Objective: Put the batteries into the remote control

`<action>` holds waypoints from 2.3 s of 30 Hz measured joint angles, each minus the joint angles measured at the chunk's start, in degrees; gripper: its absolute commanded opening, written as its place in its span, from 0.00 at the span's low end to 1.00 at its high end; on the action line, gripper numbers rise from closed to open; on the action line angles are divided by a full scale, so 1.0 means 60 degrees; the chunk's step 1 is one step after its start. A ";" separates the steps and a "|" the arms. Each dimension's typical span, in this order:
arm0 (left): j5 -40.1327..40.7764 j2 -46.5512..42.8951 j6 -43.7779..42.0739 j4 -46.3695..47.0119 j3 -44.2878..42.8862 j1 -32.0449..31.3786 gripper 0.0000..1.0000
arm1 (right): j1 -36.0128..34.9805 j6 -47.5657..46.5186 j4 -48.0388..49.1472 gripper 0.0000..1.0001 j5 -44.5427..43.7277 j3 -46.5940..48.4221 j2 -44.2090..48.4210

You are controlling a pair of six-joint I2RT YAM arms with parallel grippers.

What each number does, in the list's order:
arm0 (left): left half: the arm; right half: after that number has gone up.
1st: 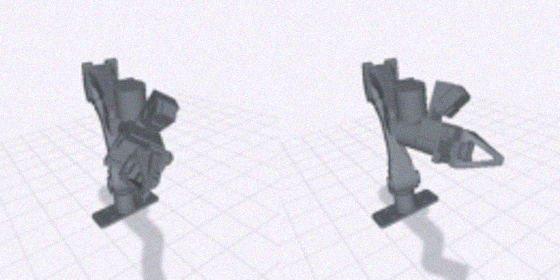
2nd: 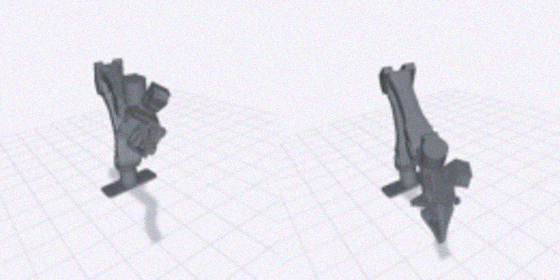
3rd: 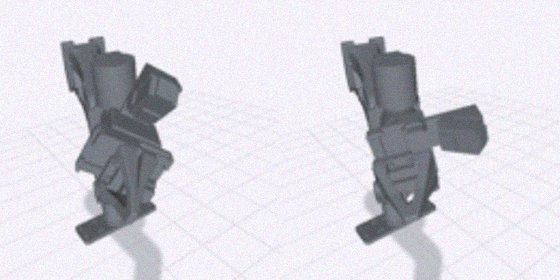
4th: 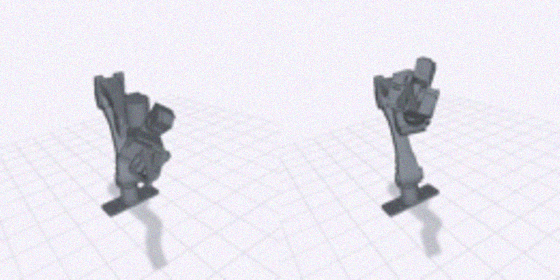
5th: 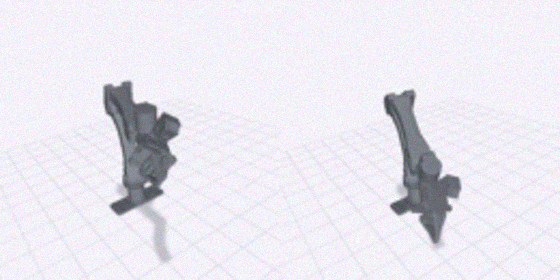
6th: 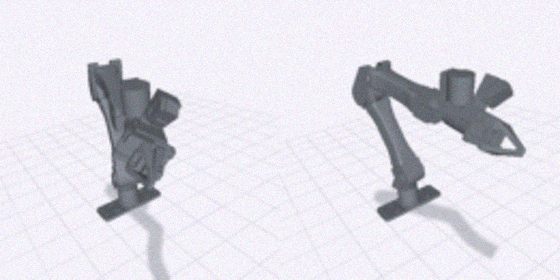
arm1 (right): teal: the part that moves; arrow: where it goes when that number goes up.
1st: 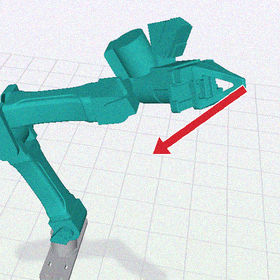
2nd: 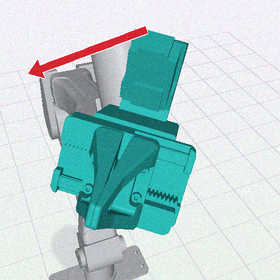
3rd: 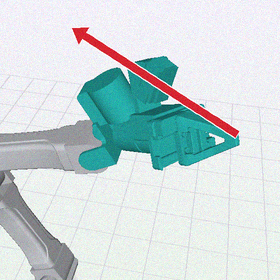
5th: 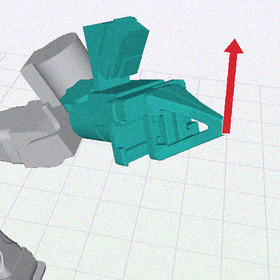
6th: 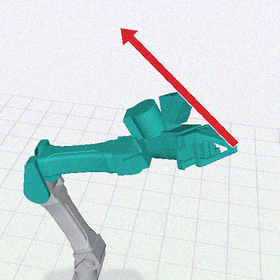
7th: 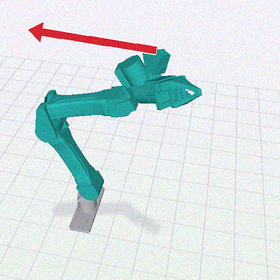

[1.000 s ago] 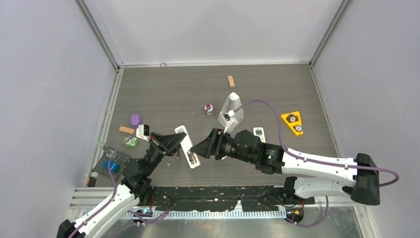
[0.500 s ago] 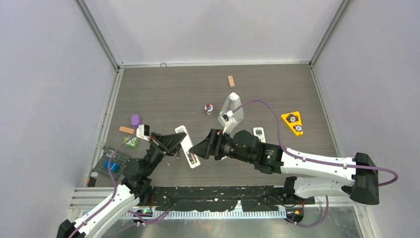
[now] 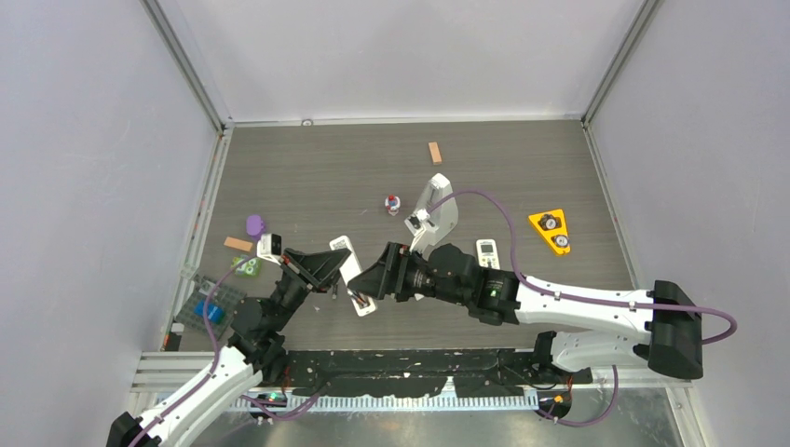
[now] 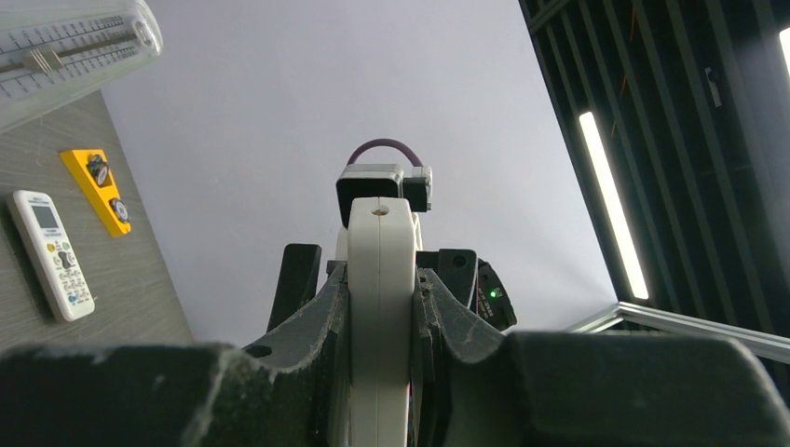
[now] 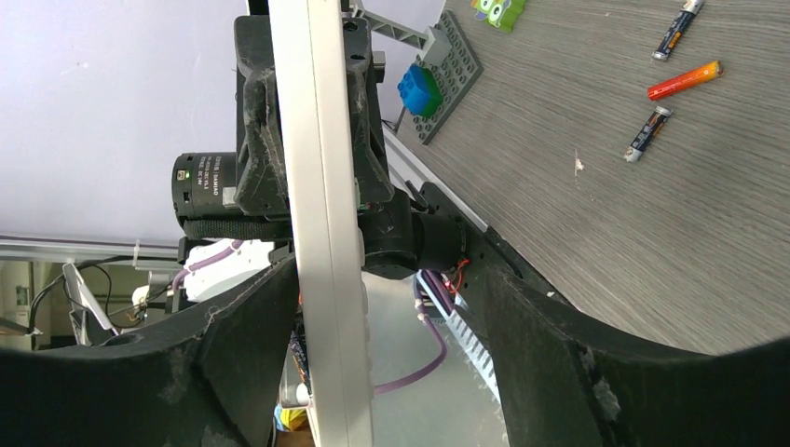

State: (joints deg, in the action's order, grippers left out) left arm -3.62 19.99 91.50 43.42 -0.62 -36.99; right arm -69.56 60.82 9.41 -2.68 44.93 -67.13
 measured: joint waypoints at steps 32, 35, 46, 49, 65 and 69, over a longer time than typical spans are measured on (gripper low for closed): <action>0.0291 -0.0477 0.0372 -0.1668 0.0000 0.0000 0.00 | 0.0051 -0.0295 -0.0193 0.75 -0.0160 0.0047 0.0062; 0.0353 -0.0474 0.0106 -0.1756 0.0000 0.0000 0.00 | 0.0051 -0.0634 -0.0608 0.75 -0.0288 0.0208 0.0149; 0.1457 0.0871 -0.3115 -0.5861 -0.1530 0.0000 0.00 | 0.0117 -0.2528 -0.3322 0.65 -0.2226 0.0477 0.1206; 0.1821 0.2506 -0.4084 -0.6604 -0.2816 0.0000 0.00 | 0.0178 -0.2758 -0.3825 0.65 -0.2809 0.0441 0.0801; 0.3606 0.8251 -0.7063 -0.9511 -0.6878 -0.0073 0.00 | 0.1690 -0.3825 -0.4350 0.68 -0.1971 0.1053 -0.2517; 0.4018 0.8969 -0.7380 -0.9508 -0.6929 -0.0076 0.00 | 0.2375 -0.4098 -0.4248 0.65 -0.1563 0.1614 -0.3082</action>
State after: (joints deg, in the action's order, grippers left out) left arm 20.49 73.80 47.22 -13.63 -42.19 -37.45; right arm -55.31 36.23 -16.08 -12.05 54.61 -85.62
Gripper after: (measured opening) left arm 0.243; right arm 0.666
